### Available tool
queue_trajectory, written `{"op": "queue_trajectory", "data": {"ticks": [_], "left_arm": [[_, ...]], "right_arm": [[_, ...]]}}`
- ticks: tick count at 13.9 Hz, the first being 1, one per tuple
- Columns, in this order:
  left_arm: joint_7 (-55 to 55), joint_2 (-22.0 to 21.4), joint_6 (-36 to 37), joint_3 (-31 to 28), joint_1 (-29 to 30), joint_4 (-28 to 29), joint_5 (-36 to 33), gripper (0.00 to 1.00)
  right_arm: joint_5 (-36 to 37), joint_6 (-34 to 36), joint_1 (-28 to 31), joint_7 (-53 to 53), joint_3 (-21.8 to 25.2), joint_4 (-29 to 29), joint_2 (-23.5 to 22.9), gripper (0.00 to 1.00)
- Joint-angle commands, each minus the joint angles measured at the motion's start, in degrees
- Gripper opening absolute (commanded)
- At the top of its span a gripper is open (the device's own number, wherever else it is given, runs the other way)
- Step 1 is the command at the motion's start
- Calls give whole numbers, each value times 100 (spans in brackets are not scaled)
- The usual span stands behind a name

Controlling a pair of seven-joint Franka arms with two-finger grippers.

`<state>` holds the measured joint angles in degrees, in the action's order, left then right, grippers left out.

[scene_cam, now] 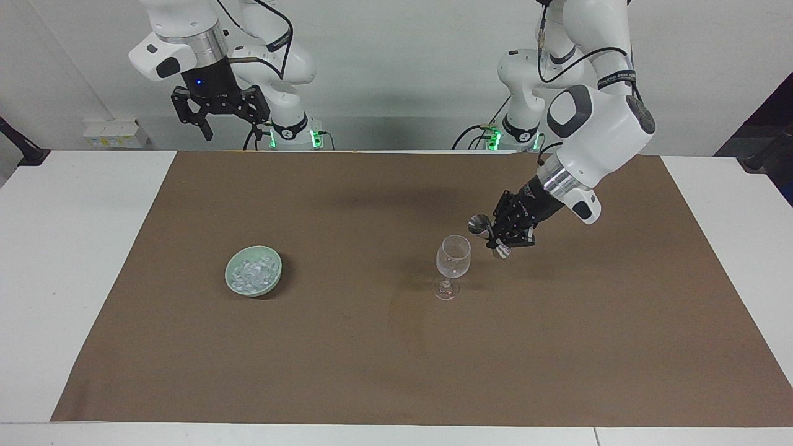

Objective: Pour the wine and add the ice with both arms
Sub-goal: 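Position the metal cup above the clear plastic cup with the left gripper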

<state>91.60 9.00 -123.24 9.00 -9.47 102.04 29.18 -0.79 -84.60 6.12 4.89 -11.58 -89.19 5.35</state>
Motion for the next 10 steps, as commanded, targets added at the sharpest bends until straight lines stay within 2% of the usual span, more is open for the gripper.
{"op": "queue_trajectory", "data": {"ticks": [1, 10], "left_arm": [[69, 32, -270, -65, -230, -53, -351, 0], [25, 128, -745, -65, -512, 0, -1151, 0]], "right_arm": [[-114, -4, 127, -120, -55, -20, 28, 100], [-114, -4, 118, -120, -55, -20, 28, 100]]}}
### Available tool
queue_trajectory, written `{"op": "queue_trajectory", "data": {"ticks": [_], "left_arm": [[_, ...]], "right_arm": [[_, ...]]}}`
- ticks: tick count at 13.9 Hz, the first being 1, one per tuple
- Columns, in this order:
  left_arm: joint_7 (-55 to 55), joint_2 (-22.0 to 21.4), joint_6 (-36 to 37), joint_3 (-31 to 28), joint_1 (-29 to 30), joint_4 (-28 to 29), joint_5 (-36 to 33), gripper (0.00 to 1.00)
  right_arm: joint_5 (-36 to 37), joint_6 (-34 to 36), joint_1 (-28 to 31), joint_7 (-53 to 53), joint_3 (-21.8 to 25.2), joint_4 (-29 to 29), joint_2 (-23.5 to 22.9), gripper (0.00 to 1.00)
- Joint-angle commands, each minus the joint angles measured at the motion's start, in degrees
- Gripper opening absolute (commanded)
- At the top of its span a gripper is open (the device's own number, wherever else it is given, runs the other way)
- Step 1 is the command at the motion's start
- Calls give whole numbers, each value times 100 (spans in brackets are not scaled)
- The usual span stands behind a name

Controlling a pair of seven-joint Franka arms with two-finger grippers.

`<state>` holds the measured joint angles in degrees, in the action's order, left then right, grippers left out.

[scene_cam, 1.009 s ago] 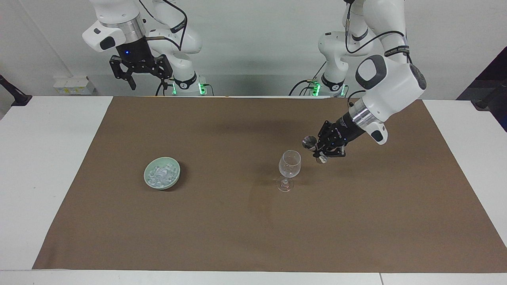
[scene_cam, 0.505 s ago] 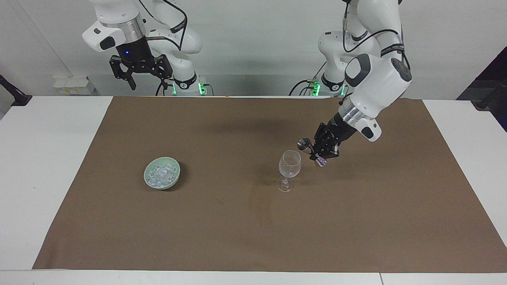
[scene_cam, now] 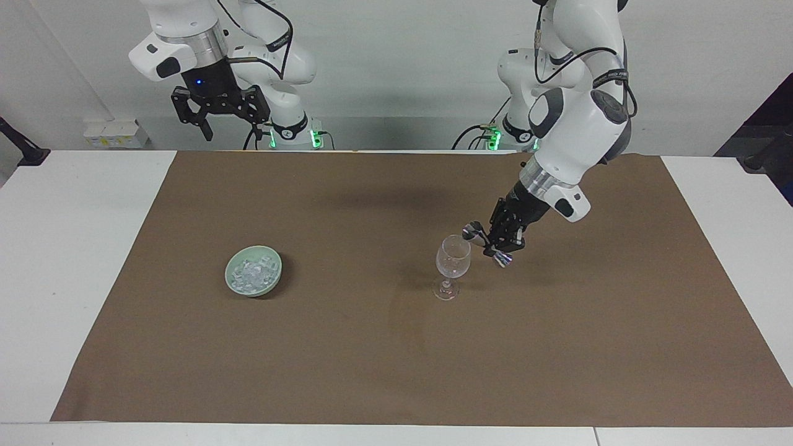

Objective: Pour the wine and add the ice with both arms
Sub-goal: 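Position the metal cup above the clear plastic cup with the left gripper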

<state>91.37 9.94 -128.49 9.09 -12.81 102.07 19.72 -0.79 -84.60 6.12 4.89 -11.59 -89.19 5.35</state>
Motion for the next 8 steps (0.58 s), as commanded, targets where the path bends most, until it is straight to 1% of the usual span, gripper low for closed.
{"op": "queue_trajectory", "data": {"ticks": [1, 4, 7, 8], "left_arm": [[47, 34, -238, -74, -222, 14, -215, 0], [3, 25, -238, -74, -257, 32, -451, 0], [-312, 25, -229, -74, -266, 41, -557, 0], [-331, 34, -238, -74, -266, 41, -723, 0]], "right_arm": [[-114, -4, 118, -120, -54, -20, 28, 100], [-114, -4, 118, -120, -54, -20, 28, 100], [-114, -4, 118, -120, -54, -20, 28, 100], [-114, -4, 126, -120, -54, -20, 28, 100]]}}
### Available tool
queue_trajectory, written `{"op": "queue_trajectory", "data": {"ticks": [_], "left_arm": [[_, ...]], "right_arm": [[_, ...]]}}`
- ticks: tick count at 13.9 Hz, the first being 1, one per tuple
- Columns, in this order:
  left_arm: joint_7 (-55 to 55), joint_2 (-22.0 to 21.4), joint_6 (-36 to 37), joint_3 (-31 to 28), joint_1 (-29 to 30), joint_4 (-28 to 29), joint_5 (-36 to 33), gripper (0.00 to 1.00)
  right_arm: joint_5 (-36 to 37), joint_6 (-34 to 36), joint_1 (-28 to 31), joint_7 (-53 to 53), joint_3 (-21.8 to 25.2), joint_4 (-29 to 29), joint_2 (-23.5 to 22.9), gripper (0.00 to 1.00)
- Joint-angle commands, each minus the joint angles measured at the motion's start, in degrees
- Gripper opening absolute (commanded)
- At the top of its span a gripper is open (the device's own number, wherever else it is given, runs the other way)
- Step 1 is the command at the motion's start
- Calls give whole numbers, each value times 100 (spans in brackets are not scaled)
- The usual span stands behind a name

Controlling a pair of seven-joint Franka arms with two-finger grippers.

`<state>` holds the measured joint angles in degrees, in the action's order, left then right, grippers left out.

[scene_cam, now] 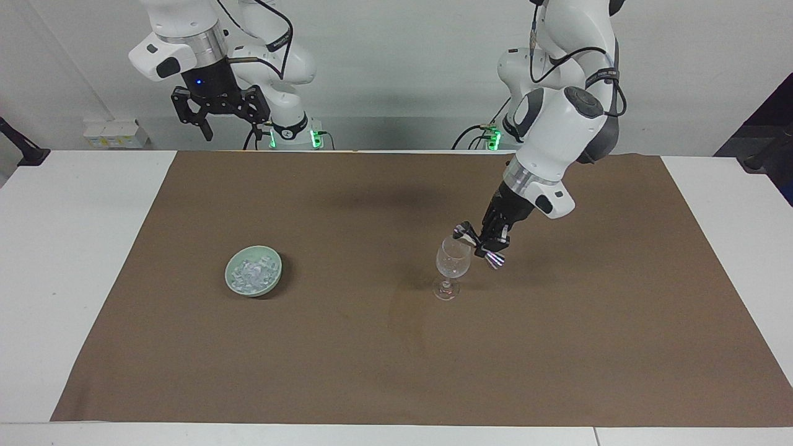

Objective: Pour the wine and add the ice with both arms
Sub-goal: 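Position the metal cup above the clear plastic cup with the left gripper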

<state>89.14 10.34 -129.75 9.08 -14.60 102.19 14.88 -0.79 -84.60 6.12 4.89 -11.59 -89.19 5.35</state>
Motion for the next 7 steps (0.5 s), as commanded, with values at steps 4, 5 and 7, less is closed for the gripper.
{"op": "queue_trajectory", "data": {"ticks": [4, 5, 7], "left_arm": [[-116, -15, -147, -73, -175, 38, -539, 0], [-125, -15, -139, -82, -210, 47, -574, 0], [-134, -32, -139, -73, -245, 108, -899, 0]], "right_arm": [[-114, -4, 118, -120, -54, -20, 28, 100], [-114, -4, 126, -120, -54, -20, 28, 100], [-114, -4, 118, -120, -54, -20, 28, 100]]}}
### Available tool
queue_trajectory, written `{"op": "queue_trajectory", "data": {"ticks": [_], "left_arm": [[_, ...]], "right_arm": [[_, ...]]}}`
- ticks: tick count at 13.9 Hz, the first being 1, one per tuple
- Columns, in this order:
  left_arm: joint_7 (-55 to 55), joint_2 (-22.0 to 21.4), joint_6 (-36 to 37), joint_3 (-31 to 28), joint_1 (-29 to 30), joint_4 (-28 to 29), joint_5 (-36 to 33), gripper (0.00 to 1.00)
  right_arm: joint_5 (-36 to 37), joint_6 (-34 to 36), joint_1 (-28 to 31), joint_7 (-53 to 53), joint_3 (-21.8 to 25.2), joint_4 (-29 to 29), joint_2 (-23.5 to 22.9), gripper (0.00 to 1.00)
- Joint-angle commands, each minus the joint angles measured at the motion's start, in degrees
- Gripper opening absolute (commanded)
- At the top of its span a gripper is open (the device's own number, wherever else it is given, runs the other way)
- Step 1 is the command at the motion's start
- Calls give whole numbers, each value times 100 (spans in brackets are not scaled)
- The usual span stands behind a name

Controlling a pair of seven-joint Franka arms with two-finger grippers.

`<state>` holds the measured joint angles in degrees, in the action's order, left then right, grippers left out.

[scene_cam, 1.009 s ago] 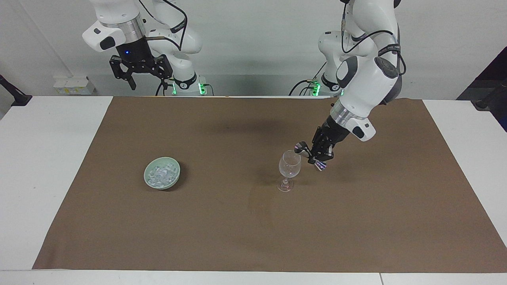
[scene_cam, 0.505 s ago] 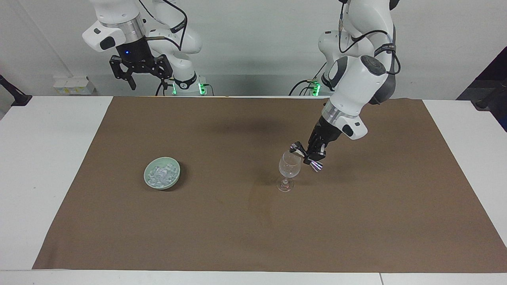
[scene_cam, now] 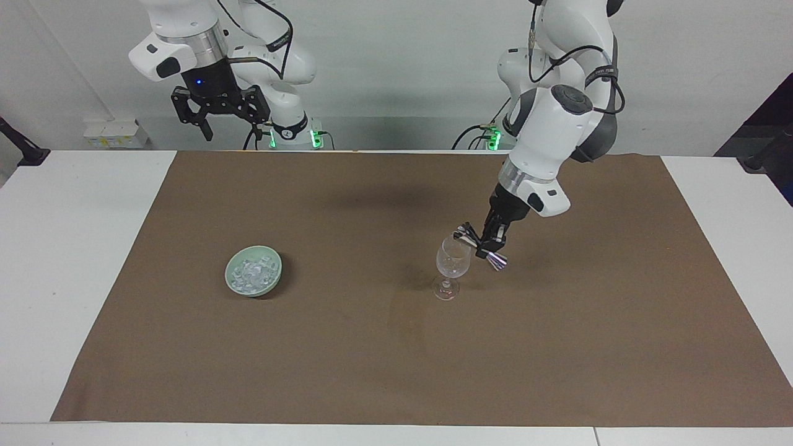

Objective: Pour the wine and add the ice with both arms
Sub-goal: 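Position the metal cup above the clear plastic cup with the left gripper, then tilt the metal cup with the left gripper to pour into the clear cup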

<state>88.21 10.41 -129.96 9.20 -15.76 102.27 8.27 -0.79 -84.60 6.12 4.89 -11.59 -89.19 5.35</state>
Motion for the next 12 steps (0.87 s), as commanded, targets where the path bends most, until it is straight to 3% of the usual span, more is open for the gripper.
{"op": "queue_trajectory", "data": {"ticks": [1, 12], "left_arm": [[-58, -39, -118, -85, -129, 109, -255, 0], [-49, -56, -135, -94, -296, 109, -940, 0]], "right_arm": [[-114, -4, 118, -120, -54, -20, 28, 100], [-114, -4, 118, -120, -54, -20, 28, 100]]}}
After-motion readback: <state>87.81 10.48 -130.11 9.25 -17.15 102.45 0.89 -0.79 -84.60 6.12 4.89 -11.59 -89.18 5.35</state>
